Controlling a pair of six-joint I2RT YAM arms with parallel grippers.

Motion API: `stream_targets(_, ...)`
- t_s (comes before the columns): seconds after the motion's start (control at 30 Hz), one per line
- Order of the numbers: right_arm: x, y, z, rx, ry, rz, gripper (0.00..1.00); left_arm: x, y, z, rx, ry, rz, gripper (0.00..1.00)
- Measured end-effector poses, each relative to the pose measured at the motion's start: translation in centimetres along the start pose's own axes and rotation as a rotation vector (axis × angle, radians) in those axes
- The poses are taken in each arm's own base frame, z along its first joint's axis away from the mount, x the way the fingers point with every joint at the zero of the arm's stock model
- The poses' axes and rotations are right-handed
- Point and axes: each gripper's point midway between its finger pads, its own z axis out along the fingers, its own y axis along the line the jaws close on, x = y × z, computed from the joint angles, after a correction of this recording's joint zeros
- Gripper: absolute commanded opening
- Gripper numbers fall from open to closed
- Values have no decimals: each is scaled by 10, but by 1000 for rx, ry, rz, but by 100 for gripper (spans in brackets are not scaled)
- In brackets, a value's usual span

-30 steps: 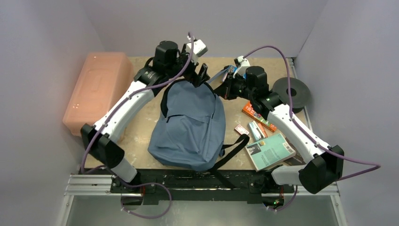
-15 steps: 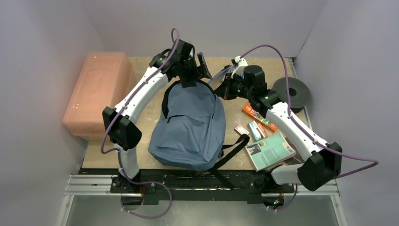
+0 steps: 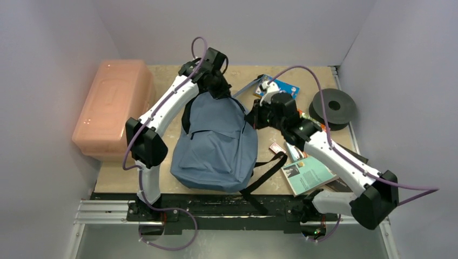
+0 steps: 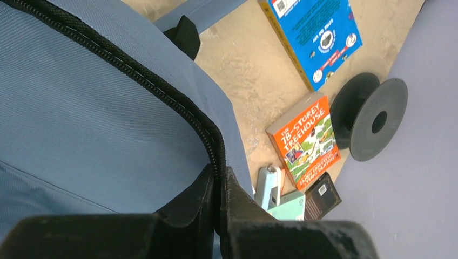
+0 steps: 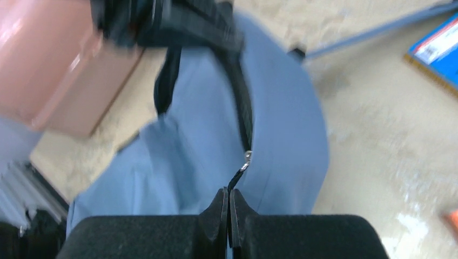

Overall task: Pack the student bag
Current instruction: Unzip the student bag at the center of the board.

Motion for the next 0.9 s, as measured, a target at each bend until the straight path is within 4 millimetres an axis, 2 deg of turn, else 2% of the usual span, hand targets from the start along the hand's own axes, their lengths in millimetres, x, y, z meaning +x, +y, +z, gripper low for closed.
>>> stream_targets(0.1, 42, 8, -13, 2, 18, 3, 0, -11, 1, -2, -6, -35, -7, 0)
stream_targets(0.2, 75, 4, -21, 11, 26, 42, 0, -21, 2, -5, -10, -64, -6, 0)
stream_targets(0.23, 79, 1, -21, 20, 26, 54, 3, -22, 1, -7, -5, -68, 5, 0)
stream_targets(0.27, 80, -1, -20, 29, 26, 61, 18, -23, 0, -8, 1, -69, 17, 0)
stream_targets(0.37, 66, -2, -13, 44, 30, 58, 59, -26, -9, -9, 53, -78, 124, 0)
stream_targets(0.4, 56, 0, -11, 48, 25, 56, 65, -26, -14, -9, 86, -78, 189, 0)
stream_targets(0.5, 20, 2, -9, 31, -31, 46, 68, -22, -25, -12, 194, -63, 426, 0)
stream_targets(0.57, 4, -9, -15, 25, -72, 72, 70, -15, -30, -18, 263, -53, 630, 0)
stream_targets(0.63, -4, -27, -19, 28, -113, 123, 72, -6, -33, -28, 306, -63, 861, 0)
stream_targets(0.8, 9, -86, -33, 118, -161, 307, 79, 48, -39, -58, 462, -50, 1368, 0)
stream_targets(0.9, 8, -94, -28, 116, -157, 336, 74, 75, -28, -72, 528, -38, 1604, 0)
